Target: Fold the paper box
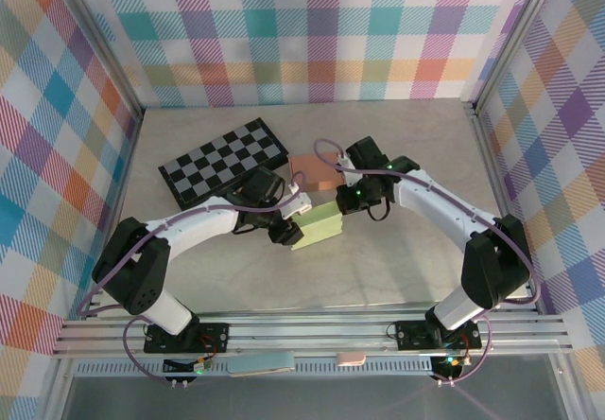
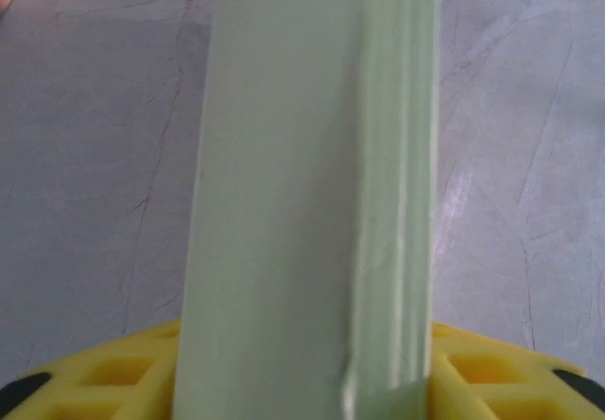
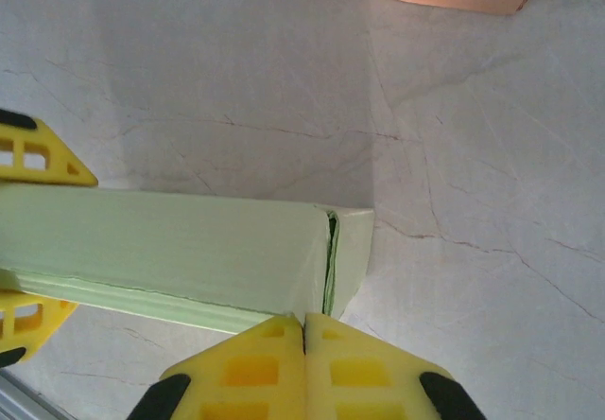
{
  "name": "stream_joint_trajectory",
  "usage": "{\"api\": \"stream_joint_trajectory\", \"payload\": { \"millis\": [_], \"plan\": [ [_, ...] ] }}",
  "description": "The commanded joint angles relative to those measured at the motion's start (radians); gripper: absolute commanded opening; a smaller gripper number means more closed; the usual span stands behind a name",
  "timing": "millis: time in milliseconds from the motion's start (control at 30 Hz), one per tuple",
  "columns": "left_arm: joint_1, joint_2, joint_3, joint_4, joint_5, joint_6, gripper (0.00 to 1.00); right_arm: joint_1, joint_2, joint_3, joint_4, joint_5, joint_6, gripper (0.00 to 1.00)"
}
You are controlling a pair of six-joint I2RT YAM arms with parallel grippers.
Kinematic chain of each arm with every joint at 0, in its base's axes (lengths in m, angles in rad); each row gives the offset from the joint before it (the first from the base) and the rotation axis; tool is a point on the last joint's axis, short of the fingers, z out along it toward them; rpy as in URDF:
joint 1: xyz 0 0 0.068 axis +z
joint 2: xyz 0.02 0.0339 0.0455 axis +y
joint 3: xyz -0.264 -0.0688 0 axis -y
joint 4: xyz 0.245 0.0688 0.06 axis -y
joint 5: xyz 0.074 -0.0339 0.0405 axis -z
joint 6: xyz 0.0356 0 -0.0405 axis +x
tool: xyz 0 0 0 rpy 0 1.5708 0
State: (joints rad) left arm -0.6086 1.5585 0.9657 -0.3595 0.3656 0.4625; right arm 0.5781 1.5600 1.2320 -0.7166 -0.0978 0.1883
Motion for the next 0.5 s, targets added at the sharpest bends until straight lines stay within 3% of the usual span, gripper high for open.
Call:
{"api": "stream_joint_trajectory", "payload": {
  "millis": [0,267,467],
  "plan": [
    [0.018,-0.041,0.013,0.040,-0.029,-0.048,0.56,0.018,-0.026,-0.011,0.000,0.044,0.036,0.00],
    [0.020,-0.140,-0.055,0.137,-0.061,-0.161,0.67,0.025,-0.005,0.007,-0.008,0.080,0.082,0.00],
    [0.020,-0.194,-0.081,0.158,-0.089,-0.229,0.69,0.039,0.015,0.044,-0.023,0.097,0.107,0.00]
  ]
}}
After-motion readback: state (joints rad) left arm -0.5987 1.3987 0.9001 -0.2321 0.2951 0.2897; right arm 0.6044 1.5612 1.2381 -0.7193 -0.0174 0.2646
